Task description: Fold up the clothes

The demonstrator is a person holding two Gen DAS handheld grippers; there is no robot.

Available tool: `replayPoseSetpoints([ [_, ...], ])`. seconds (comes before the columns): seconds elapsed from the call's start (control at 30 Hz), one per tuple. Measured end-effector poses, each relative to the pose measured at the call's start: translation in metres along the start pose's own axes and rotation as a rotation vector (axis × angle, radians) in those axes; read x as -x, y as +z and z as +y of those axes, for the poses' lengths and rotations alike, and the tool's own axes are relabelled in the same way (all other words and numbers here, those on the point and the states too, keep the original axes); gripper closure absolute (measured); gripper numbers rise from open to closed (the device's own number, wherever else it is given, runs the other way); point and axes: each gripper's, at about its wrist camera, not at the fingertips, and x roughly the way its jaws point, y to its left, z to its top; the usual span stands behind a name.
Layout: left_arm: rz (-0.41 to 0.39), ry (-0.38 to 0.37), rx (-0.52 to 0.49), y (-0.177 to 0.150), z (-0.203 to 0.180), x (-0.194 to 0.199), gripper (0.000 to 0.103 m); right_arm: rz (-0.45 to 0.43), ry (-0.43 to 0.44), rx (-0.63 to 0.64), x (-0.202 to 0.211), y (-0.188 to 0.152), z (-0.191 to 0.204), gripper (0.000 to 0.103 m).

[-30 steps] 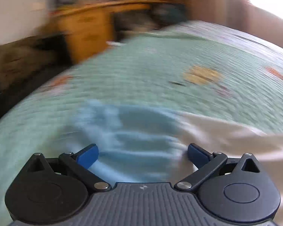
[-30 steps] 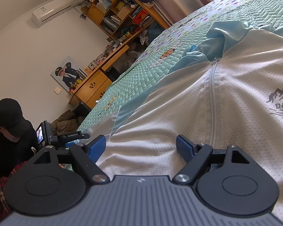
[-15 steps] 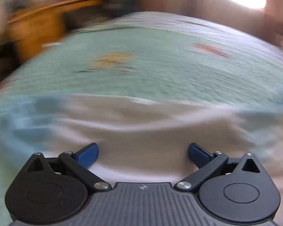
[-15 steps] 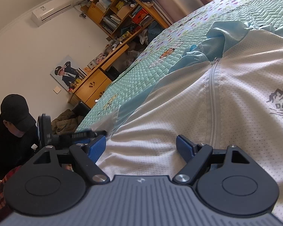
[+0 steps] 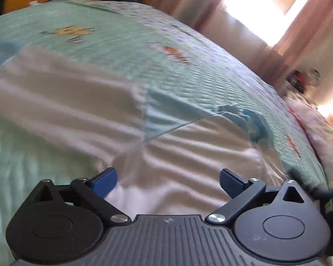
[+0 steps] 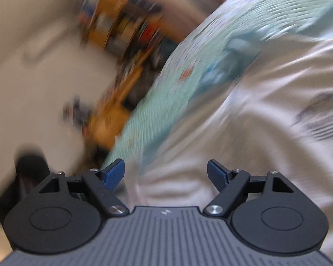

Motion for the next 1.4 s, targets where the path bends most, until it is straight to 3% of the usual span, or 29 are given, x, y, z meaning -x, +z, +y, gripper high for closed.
replayPoseSetpoints([
  [0.1, 0.018, -0.052, -0.012, -0.021, -0.021, 0.03, 0.002, -0.195, -0.071, -0.093, 0.061, 0.023, 0.003, 0.021],
  [0.23, 0.103, -0.087, -0.102, -0.051, -0.05, 0.069, 0.001, -0.421, -0.224, -0.053, 0.176, 0.038, 0.0, 0.021],
  [0.37, 0.221, -0.122, -0.066, -0.092, -0.073, 0.072, 0.001, -0.595, -0.473, -0.094, 0.311, 0.038, -0.049, 0.021],
  [0.47, 0.237, -0.127, -0.108, -0.12, -0.101, 0.072, 0.001, -0.833, -0.54, -0.28, 0.411, 0.032, -0.098, 0.02],
  [0.5, 0.238, -0.125, -0.134, -0.126, -0.112, 0.071, 0.001, -0.905, -0.566, -0.289, 0.431, 0.029, -0.108, 0.02],
  [0.57, 0.242, -0.122, -0.182, -0.137, -0.131, 0.068, 0.001, -0.951, -0.606, -0.318, 0.454, 0.026, -0.132, 0.021],
  [0.6, 0.251, -0.121, -0.195, -0.141, -0.139, 0.067, 0.001, -0.934, -0.56, -0.358, 0.456, 0.027, -0.148, 0.022],
  [0.67, 0.268, -0.118, -0.221, -0.15, -0.153, 0.064, 0.001, -0.91, -0.47, -0.413, 0.453, 0.029, -0.172, 0.035],
  [0.7, 0.277, -0.117, -0.234, -0.155, -0.16, 0.063, 0.001, -0.894, -0.47, -0.412, 0.446, 0.032, -0.175, 0.035],
  [0.8, 0.279, -0.098, -0.268, -0.164, -0.173, 0.06, 0.001, -0.808, -0.537, -0.35, 0.426, 0.049, -0.169, 0.035],
  [0.87, 0.271, -0.086, -0.281, -0.169, -0.176, 0.06, 0.001, -0.762, -0.635, -0.306, 0.412, 0.054, -0.166, 0.034],
  [0.97, 0.264, -0.092, -0.284, -0.171, -0.173, 0.06, 0.001, -0.7, -0.669, -0.22, 0.398, 0.062, -0.161, 0.029],
  [1.07, 0.265, -0.094, -0.303, -0.173, -0.174, 0.061, 0.001, -0.677, -0.528, -0.183, 0.395, 0.064, -0.164, 0.033],
  [1.2, 0.268, -0.101, -0.308, -0.173, -0.173, 0.061, 0.001, -0.589, -0.106, -0.027, 0.403, 0.064, -0.139, 0.033],
  [1.3, 0.26, -0.112, -0.298, -0.172, -0.17, 0.06, 0.001, -0.641, 0.101, 0.046, 0.41, 0.058, -0.119, 0.027],
  [1.33, 0.257, -0.115, -0.303, -0.173, -0.17, 0.06, 0.001, -0.665, 0.053, 0.029, 0.412, 0.056, -0.118, 0.026],
  [1.4, 0.25, -0.12, -0.323, -0.175, -0.17, 0.06, 0.001, -0.694, -0.144, 0.023, 0.414, 0.054, -0.119, 0.026],
])
